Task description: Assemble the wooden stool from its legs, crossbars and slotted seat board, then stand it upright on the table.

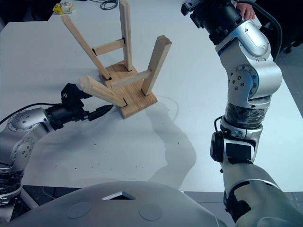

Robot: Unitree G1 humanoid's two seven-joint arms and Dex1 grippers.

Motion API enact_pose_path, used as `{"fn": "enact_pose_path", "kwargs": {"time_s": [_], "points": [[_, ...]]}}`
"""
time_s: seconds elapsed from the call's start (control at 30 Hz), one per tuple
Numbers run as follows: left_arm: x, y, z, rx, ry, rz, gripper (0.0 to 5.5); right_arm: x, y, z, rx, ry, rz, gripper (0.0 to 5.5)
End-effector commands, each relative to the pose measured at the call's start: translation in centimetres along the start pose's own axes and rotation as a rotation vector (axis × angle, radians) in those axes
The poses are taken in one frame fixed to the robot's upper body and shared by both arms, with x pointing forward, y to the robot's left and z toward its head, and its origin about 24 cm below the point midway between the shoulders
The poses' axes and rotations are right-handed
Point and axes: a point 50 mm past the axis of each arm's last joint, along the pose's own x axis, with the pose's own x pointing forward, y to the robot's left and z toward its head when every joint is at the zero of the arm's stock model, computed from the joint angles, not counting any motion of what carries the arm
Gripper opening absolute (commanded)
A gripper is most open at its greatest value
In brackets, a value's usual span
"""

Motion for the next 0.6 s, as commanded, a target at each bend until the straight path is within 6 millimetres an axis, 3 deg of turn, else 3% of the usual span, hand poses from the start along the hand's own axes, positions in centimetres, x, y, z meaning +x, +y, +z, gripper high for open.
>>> {"fn": "enact_pose_path", "kwargs": {"time_s": [0.03,0.17,0.33,0.6], "points": [[0.0,-0.6,0.0,-0.002,-0.002,-0.045,4.61,0.2,0.5,0.0,-0.008,0.012,0.041,0.00],[0.4,-0.1,0.0,-0.004,-0.013,-0.029,4.61,-0.1,2.1,-0.6,-0.005,0.045,0.136,0.00],[1.4,0.5,0.6,0.016,-0.050,-0.011,4.61,-0.9,4.8,-2.8,0.024,0.142,0.235,0.00],[2.2,-0.1,0.8,0.028,-0.074,-0.048,4.61,-1.0,8.1,-4.0,0.119,0.189,0.334,0.00]]}}
